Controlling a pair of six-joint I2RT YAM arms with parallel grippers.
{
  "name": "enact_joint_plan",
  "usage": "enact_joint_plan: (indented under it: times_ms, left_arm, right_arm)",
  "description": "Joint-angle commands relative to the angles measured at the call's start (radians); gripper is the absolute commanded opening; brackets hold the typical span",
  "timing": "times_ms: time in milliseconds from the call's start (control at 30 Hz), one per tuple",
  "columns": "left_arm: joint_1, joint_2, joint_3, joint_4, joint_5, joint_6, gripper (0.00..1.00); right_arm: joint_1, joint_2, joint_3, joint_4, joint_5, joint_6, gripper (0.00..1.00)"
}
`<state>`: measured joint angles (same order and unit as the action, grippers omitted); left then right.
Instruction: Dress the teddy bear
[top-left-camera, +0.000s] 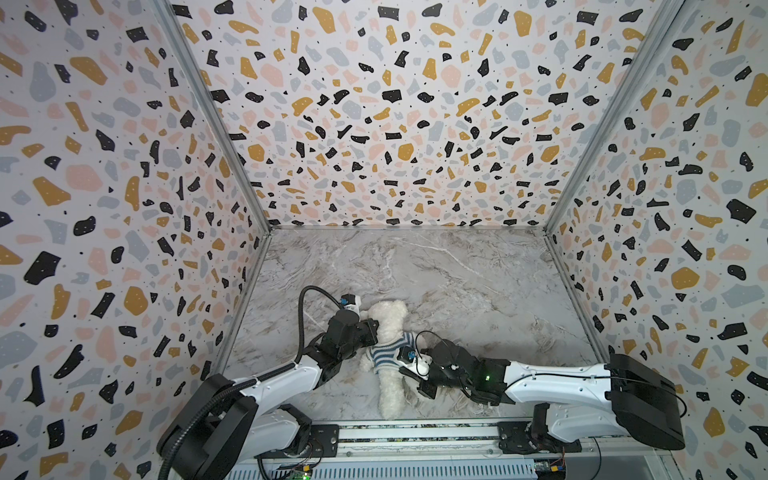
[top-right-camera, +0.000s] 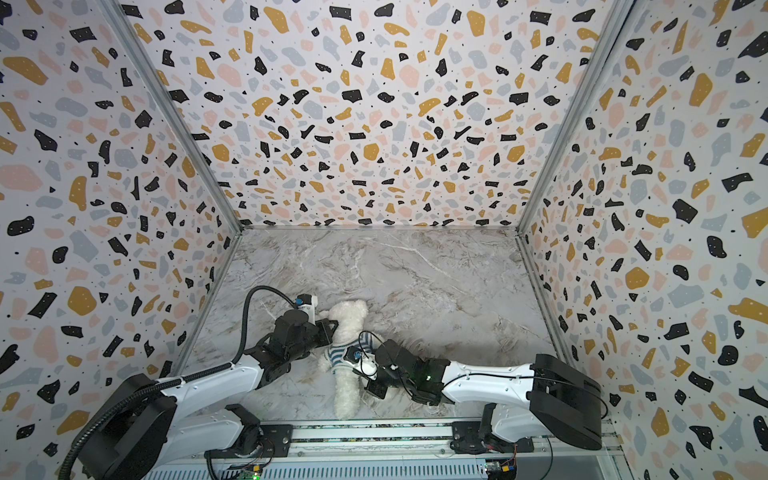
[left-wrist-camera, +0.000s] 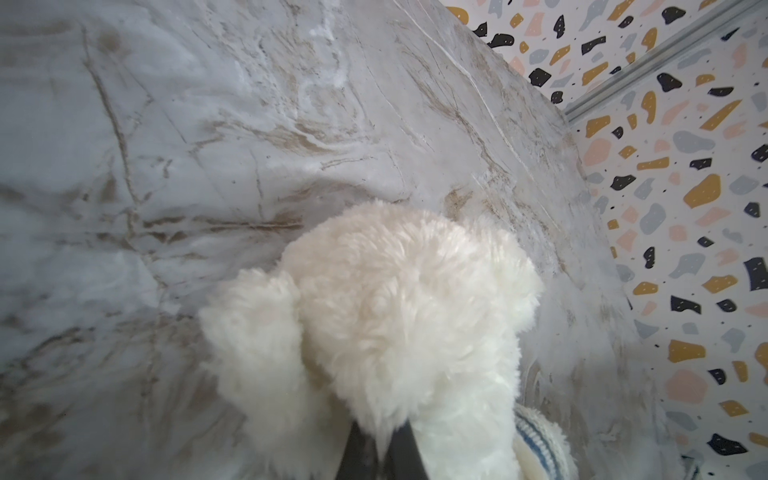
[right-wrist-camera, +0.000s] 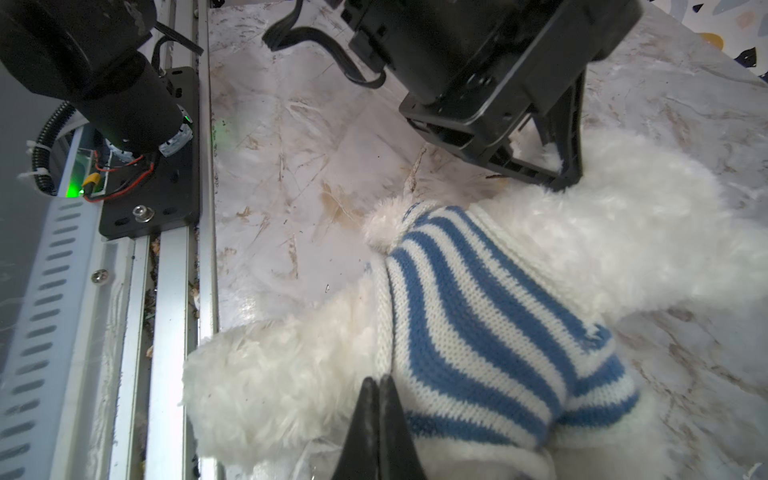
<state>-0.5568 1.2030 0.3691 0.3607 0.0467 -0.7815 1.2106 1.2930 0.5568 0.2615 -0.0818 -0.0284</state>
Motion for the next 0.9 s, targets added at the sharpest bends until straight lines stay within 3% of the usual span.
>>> enact_joint_plan:
  times_ms: [0, 167, 300, 433, 567, 867]
  left_arm:
    - [0.023, 0.004, -0.002, 0.067, -0.063, 0.000, 0.00]
    - [0.026, -0.005, -0.007, 0.078, -0.057, 0.003, 0.00]
    - [0.026, -0.008, -0.002, 0.089, -0.012, 0.028, 0.00]
    - [0.026, -0.002, 0.014, 0.109, 0.109, 0.103, 0.00]
    - [0.026, 0.024, 0.060, 0.021, 0.208, 0.230, 0.00]
    - [0.026, 0.043, 0.103, -0.053, 0.224, 0.324, 0.00]
  right_arm:
    - [0.040, -0.023, -0.015, -0.033, -0.043, 0.017, 0.00]
    - [0.049, -0.014, -0.024, -0.015, -0.060, 0.029, 0.00]
    - [0.048, -0.005, -0.011, -0.006, 0.012, 0.053, 0.01]
    - [0.046, -0.098, -0.021, -0.016, 0.136, 0.071, 0.16]
    - [0.010, -0.207, -0.049, -0.064, 0.192, 0.062, 0.33]
    - [-0.082, -0.169, -0.097, -0.038, 0.091, 0.043, 0.42]
